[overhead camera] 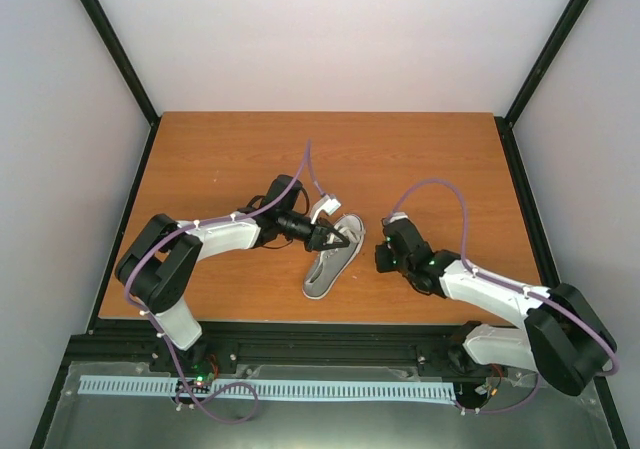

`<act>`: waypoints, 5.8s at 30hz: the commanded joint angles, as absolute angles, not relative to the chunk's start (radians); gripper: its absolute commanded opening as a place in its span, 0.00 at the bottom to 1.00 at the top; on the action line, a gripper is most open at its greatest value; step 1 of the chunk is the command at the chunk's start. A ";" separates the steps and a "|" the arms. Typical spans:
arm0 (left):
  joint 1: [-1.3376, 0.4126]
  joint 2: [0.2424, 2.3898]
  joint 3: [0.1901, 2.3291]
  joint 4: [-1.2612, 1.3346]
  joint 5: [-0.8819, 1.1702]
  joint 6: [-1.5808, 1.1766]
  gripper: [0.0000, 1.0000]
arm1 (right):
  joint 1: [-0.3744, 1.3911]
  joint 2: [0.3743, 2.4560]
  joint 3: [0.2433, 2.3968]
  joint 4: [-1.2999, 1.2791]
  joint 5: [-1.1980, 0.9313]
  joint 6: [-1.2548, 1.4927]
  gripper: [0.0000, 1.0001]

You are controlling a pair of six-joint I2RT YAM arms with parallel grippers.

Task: Tie the shoes

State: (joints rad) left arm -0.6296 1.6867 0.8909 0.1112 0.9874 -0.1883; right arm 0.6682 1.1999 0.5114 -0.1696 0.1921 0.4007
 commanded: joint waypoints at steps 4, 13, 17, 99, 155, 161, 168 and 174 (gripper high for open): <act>-0.635 1.671 0.911 0.113 0.998 -0.161 0.04 | 0.648 1.077 0.445 -0.041 0.040 0.450 0.36; -0.635 1.668 0.916 0.088 0.999 -0.147 0.03 | 0.480 1.039 0.461 0.297 -0.519 0.435 0.75; -0.635 1.666 0.914 0.091 1.002 -0.148 0.03 | 0.482 1.102 0.498 0.365 -0.608 0.388 0.81; -0.592 1.631 0.856 0.136 0.987 -0.216 0.03 | 0.601 1.414 0.409 0.478 -0.306 0.203 0.04; -0.592 1.664 0.859 0.126 1.029 -0.196 0.04 | 0.572 1.398 0.472 0.309 -0.031 0.828 0.65; -0.592 1.661 0.858 0.125 1.028 -0.196 0.04 | 0.572 1.473 0.509 0.320 -0.056 0.872 0.52; -0.592 1.657 0.859 0.126 1.029 -0.196 0.04 | 0.572 1.520 0.516 0.340 -0.063 0.886 0.25; -0.592 1.654 0.857 0.125 1.029 -0.196 0.04 | 0.572 1.506 0.513 0.325 -0.035 0.890 0.03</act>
